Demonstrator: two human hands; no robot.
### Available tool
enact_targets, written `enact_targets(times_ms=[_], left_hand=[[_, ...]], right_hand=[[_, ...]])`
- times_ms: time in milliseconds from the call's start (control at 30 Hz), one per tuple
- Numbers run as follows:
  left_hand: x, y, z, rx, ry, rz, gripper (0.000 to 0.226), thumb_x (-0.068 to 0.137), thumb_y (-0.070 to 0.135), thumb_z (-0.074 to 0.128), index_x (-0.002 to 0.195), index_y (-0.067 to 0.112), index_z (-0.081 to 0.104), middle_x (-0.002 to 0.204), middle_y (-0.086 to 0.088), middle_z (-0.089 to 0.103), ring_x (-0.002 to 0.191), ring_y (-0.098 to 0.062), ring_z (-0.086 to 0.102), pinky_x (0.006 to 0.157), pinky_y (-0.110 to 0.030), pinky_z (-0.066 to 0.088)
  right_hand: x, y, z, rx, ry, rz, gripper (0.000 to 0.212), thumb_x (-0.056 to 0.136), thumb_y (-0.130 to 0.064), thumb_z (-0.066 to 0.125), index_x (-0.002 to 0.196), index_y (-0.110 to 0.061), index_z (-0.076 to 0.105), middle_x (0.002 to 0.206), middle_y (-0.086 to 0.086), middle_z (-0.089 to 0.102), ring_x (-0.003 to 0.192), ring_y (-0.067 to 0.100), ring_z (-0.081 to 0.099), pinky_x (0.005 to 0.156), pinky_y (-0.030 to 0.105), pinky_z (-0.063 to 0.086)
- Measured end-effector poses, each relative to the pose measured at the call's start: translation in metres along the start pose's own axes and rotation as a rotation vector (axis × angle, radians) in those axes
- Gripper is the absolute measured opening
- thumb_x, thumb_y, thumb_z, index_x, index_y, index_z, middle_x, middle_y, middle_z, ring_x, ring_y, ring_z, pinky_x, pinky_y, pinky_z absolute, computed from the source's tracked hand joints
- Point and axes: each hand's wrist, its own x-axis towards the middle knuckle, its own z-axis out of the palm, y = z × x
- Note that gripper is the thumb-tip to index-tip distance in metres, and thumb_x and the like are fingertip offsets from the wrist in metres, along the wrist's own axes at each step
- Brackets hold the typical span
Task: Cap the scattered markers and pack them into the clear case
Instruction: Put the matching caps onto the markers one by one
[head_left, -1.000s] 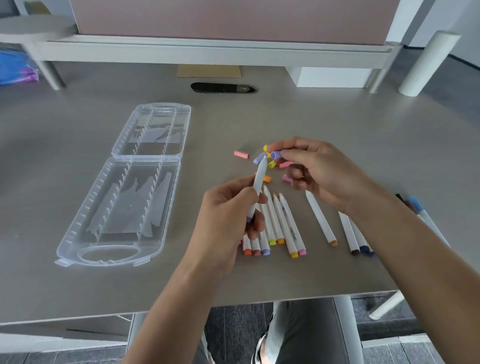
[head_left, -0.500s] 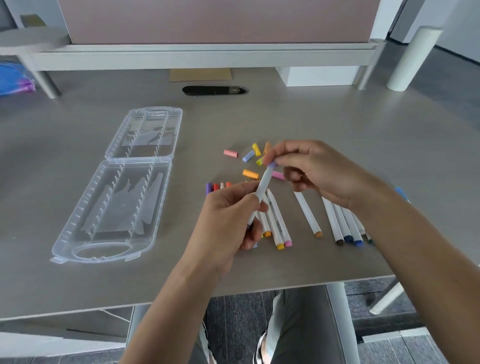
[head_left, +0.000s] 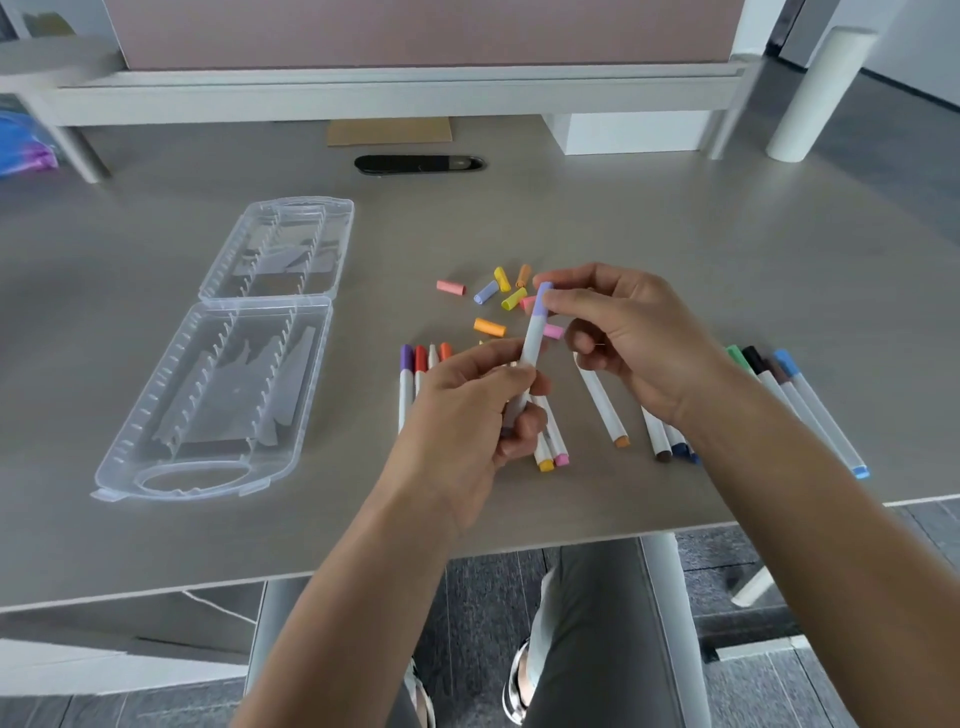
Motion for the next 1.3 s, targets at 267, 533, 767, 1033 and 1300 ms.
enact_targets(times_ms=[267,533,767,1033,1300], left_hand=[[-0.006,-0.001,0.01,0.208,0.005,0.095,0.017,0.101,0.012,0.056,0.105,0.003,0.071,0.084,-0.015,0.07,0.066,-0.021,0.062,0.058,-0.03,0.054],[-0.027,0.001,-0.02,0.306,0.039,0.181,0.024,0.102,0.02,0.056,0.1,0.004,0.074,0.081,-0.008,0.07,0.068,-0.02,0.062,0.068,-0.038,0.047],[-0.042,0.0,-0.039,0.252,0.123,0.218,0.026,0.103,0.017,0.053,0.097,0.003,0.074,0.08,-0.013,0.069,0.067,-0.026,0.06,0.065,-0.036,0.045],[-0.053,0.001,-0.06,0.208,0.161,0.234,0.026,0.103,0.018,0.054,0.093,0.005,0.074,0.078,-0.011,0.069,0.069,-0.026,0.058,0.061,-0.033,0.044],[-0.059,0.001,-0.071,0.186,0.147,0.232,0.028,0.104,0.018,0.052,0.097,-0.001,0.072,0.079,-0.015,0.069,0.069,-0.027,0.058,0.06,-0.033,0.043]], right_hand=[[0.007,-0.004,-0.01,-0.061,0.069,0.062,0.014,0.1,-0.016,0.064,0.11,-0.011,0.074,0.08,-0.002,0.072,0.047,0.008,0.045,0.048,0.021,0.038],[0.014,0.009,-0.008,-0.944,0.119,-0.133,0.017,0.094,-0.04,0.073,0.097,-0.024,0.07,0.081,-0.004,0.066,0.072,0.015,0.059,0.064,0.03,0.047],[-0.002,0.016,0.019,-1.257,0.223,-0.23,0.017,0.099,-0.037,0.063,0.111,-0.027,0.07,0.09,-0.008,0.064,0.082,0.017,0.055,0.067,0.029,0.036],[-0.015,0.012,0.038,-1.035,0.056,-0.264,0.012,0.093,-0.036,0.073,0.095,-0.025,0.076,0.087,-0.009,0.072,0.083,0.013,0.068,0.073,0.032,0.054],[-0.013,0.011,0.07,-1.303,0.105,-0.222,0.018,0.09,-0.035,0.068,0.082,-0.02,0.073,0.076,-0.002,0.065,0.075,0.021,0.062,0.058,0.028,0.037]])
